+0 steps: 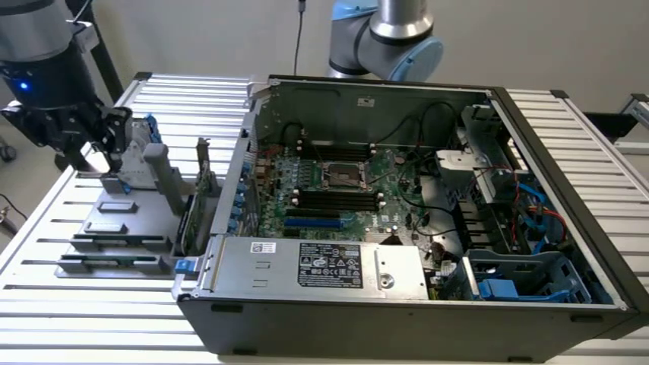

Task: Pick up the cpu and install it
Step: 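Pick up the cpu and move it towards the insertion slot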

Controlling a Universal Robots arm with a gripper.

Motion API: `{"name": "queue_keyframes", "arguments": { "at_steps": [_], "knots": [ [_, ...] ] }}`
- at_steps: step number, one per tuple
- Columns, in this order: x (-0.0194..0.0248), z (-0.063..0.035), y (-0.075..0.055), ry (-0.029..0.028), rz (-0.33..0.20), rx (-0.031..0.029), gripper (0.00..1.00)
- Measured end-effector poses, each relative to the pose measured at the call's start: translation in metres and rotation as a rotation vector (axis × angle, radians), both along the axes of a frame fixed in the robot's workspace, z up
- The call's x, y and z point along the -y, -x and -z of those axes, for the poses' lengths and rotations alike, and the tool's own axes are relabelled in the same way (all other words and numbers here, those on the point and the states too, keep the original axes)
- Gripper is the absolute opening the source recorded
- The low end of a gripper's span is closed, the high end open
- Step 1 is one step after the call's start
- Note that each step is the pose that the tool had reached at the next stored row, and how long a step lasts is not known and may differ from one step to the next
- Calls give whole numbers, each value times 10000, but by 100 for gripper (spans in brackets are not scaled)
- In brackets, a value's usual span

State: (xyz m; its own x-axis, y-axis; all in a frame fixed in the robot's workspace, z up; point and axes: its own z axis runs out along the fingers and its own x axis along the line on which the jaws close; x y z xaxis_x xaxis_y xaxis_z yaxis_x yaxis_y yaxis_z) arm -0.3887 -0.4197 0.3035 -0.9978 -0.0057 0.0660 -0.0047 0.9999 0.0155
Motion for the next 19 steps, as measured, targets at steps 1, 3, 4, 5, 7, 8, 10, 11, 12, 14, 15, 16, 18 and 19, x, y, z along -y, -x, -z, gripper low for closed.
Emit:
{"name": "queue_keyframes", "arguments": {
  "at_steps": [1,3,4,5,7,8,10,11,12,14,15,16,18,19],
  "knots": [
    [-1,-45,-40,0,0,-2,55],
    [-2,-135,-123,0,0,-5,55],
    [-3,-181,-167,-1,0,-6,55],
    [-3,-226,-212,0,1,-11,55],
    [-4,-317,-303,0,0,-17,55],
    [-4,-364,-349,0,0,-22,55],
    [-4,-453,-438,1,0,-31,55],
    [-4,-497,-483,0,1,-33,55],
    [-5,-544,-529,0,1,-38,55],
    [-5,-631,-621,-1,0,-48,55],
    [-5,-671,-666,-1,0,-57,55],
    [-5,-710,-711,-2,0,-65,55],
    [-5,-790,-800,1,0,-88,55],
    [-5,-829,-845,1,0,-97,55]
  ]
}}
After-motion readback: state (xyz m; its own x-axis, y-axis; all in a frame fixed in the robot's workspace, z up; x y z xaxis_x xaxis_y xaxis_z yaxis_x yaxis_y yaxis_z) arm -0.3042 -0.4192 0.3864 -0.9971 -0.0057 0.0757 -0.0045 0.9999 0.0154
